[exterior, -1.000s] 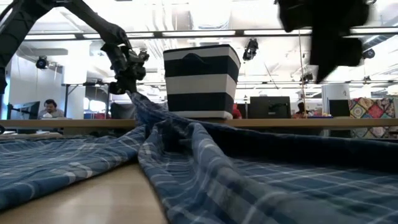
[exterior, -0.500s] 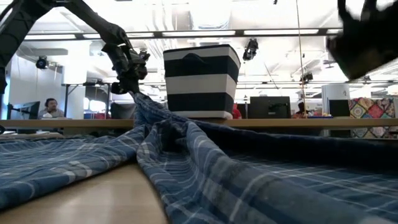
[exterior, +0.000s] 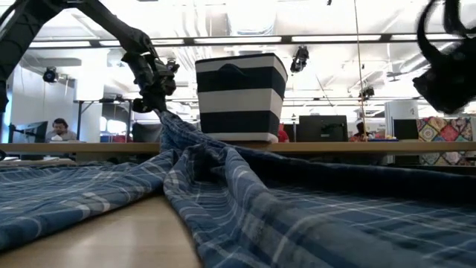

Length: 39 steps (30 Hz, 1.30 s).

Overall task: Fold Laundry from Bin
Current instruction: Fold the blue patterned pants

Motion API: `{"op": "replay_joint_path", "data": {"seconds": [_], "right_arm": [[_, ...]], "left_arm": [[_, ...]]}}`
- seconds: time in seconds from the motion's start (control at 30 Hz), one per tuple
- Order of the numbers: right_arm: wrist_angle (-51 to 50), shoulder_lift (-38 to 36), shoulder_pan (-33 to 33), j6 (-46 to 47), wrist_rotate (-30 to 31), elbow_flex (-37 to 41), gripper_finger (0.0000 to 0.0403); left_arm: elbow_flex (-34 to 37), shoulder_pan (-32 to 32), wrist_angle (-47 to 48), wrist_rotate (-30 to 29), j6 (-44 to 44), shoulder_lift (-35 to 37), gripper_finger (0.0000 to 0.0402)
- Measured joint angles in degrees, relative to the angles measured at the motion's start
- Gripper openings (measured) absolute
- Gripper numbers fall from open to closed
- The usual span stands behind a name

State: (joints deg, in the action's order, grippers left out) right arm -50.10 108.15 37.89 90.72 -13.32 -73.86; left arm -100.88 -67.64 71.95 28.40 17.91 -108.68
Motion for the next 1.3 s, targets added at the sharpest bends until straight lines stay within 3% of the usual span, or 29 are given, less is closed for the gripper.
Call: {"op": "replay_joint_path", "data": {"seconds": [0.1, 0.23, 0.33, 0.47, 0.6, 0.83, 1.0, 1.1, 1.3], "right_arm": [[0.0, -0.1, 0.0, -0.5, -0.4, 0.9, 0.0158], [-6.9, -0.2, -2.2, -6.9, -0.3, 1.1, 0.0044], [-17.5, -1.4, -5.5, -12.4, 3.2, 1.3, 0.0015], [-28.8, -7.5, -11.2, -20.4, 10.2, 3.6, 0.0009], [-33.4, -18.1, -16.0, -23.0, 14.9, 10.6, 0.0008], [-38.9, -42.0, -18.9, -18.5, 14.8, 21.5, 0.0008], [-39.8, -53.0, -18.9, -16.8, 14.9, 23.9, 0.0008], [-39.4, -56.1, -18.9, -16.6, 15.0, 24.8, 0.0008], [-31.4, -53.7, -18.7, -26.1, 15.0, 19.9, 0.0008]], "left_arm": [[0.0, 0.0, 0.0, 0.0, -0.1, 0.0, 0.0000], [-0.8, 0.0, -0.4, -1.1, -0.4, 0.0, 0.0000], [-2.6, -0.1, -0.6, -2.7, -1.1, 0.0, 0.0000], [-5.3, -0.2, -2.5, -3.9, -3.0, 0.0, 0.0000], [-7.3, -0.2, -3.8, -3.9, -5.4, -0.3, 0.0000], [-13.5, 1.7, -3.6, -3.5, -8.8, -6.6, 0.0000], [-25.4, 3.0, -2.3, -3.4, -11.6, -14.0, 0.0000], [-34.4, 3.1, 3.5, -3.4, -11.8, -18.1, 0.0000], [-24.1, 2.5, 7.9, -4.5, -9.8, -13.3, 0.0000]]}}
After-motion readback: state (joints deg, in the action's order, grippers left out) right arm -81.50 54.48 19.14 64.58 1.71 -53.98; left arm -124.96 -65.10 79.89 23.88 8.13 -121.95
